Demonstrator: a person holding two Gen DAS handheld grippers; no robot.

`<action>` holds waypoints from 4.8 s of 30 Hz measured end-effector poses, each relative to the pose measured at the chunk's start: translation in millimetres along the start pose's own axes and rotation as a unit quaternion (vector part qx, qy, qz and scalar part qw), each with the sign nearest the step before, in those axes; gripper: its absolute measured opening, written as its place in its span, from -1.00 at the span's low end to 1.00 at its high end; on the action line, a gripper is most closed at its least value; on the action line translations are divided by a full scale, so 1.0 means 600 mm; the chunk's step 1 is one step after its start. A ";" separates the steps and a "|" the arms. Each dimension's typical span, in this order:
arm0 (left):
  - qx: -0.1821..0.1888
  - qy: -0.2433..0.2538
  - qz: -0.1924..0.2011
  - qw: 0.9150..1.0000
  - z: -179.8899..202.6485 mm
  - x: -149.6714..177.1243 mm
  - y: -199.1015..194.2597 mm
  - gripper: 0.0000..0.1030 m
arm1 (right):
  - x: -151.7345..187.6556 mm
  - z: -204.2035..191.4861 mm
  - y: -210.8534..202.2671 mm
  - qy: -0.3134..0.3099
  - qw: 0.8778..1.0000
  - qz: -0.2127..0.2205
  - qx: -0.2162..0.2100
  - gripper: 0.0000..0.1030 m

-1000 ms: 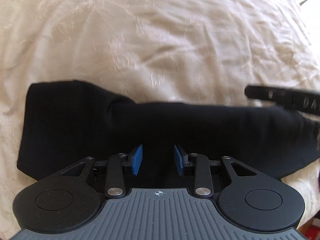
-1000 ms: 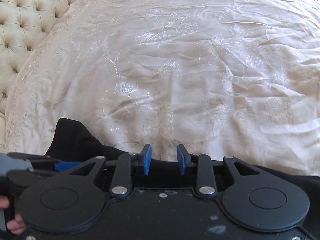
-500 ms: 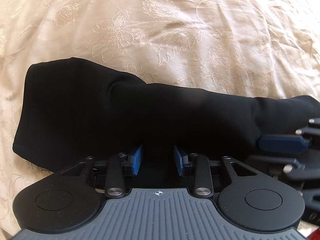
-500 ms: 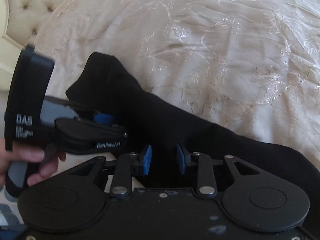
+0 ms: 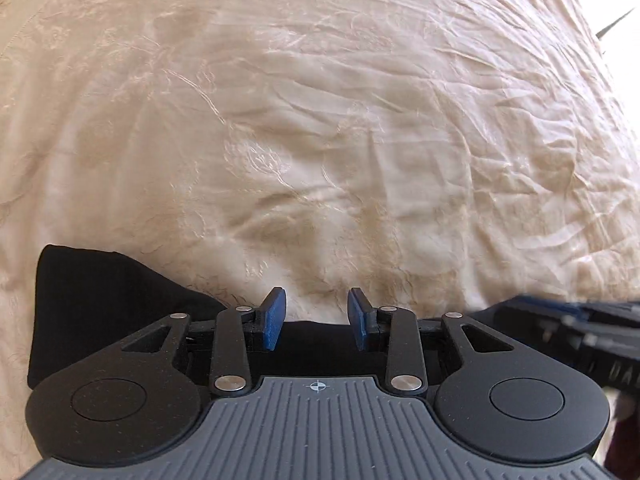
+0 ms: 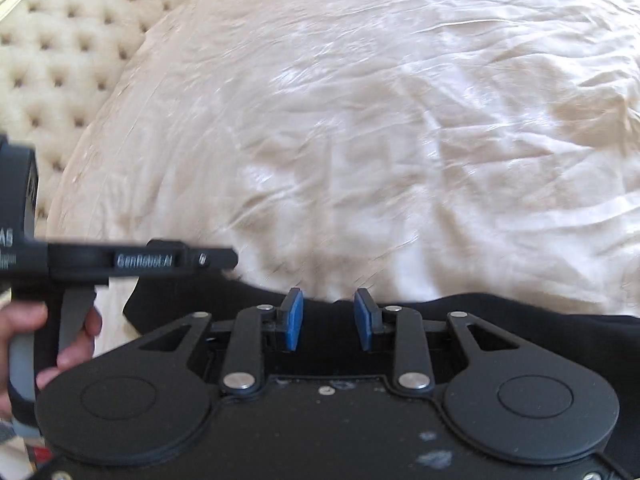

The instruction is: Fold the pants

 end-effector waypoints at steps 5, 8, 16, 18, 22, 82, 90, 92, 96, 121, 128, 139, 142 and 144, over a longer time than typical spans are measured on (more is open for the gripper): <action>0.015 0.055 -0.007 0.998 0.030 0.079 0.012 -0.35 | -0.057 0.093 0.016 0.069 0.997 -0.023 0.024 -0.33; 0.026 0.072 0.001 0.997 0.034 0.105 -0.003 -0.35 | -0.059 0.134 0.043 0.095 0.993 -0.068 0.026 -0.32; 0.048 -0.017 -0.081 0.995 -0.005 0.133 0.060 -0.38 | -0.026 0.153 0.075 0.124 0.978 -0.158 -0.060 -0.33; 0.051 -0.026 -0.088 0.994 -0.009 0.128 0.063 -0.38 | -0.025 0.123 0.059 0.098 0.981 -0.140 -0.094 -0.64; 0.049 -0.023 -0.090 0.994 -0.008 0.129 0.063 -0.37 | -0.004 0.053 0.020 0.014 0.985 -0.120 -0.126 -0.96; 0.056 0.002 0.046 0.997 -0.014 0.118 0.000 -0.37 | 0.041 -0.007 0.006 -0.074 0.992 -0.069 -0.071 -0.47; 0.052 0.015 0.056 0.997 -0.011 0.122 -0.002 -0.37 | 0.016 0.000 0.118 -0.005 0.976 -0.194 -0.100 -0.41; 0.049 0.019 0.055 0.997 -0.011 0.123 -0.001 -0.39 | 0.023 -0.003 0.140 -0.001 0.969 -0.222 -0.109 -0.41; 0.044 0.020 0.059 0.997 -0.012 0.126 -0.002 -0.39 | 0.027 -0.015 0.151 -0.007 0.966 -0.220 -0.134 -0.73; 0.004 0.054 -0.038 0.998 -0.022 0.150 0.038 -0.37 | -0.053 -0.078 0.193 -0.239 0.968 -0.031 0.075 -0.88; 0.019 0.027 -0.023 0.999 -0.056 0.148 -0.010 -0.37 | -0.064 -0.068 0.143 -0.180 0.979 0.023 0.093 -0.53; -0.089 -0.048 0.017 0.995 -0.177 0.115 -0.015 -0.36 | 0.065 -0.053 0.026 -0.078 0.992 0.060 0.083 -0.48; -0.099 -0.030 -0.008 0.995 -0.181 0.140 0.007 -0.36 | 0.128 -0.053 0.041 -0.075 0.992 0.019 0.098 -0.48; -0.101 -0.013 -0.007 0.995 -0.176 0.156 0.008 -0.35 | 0.172 -0.049 0.061 -0.068 0.992 -0.022 0.107 -0.48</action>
Point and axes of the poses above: each gripper's, at about its wrist camera, not at the fingertips, and y roughly the way its jaws point, z to its right, x to its underside, the point moved 4 cm from there along y, roughly the way its jaws point, and after that the axes turned 1 degree about -x, right-handed, at the moved point
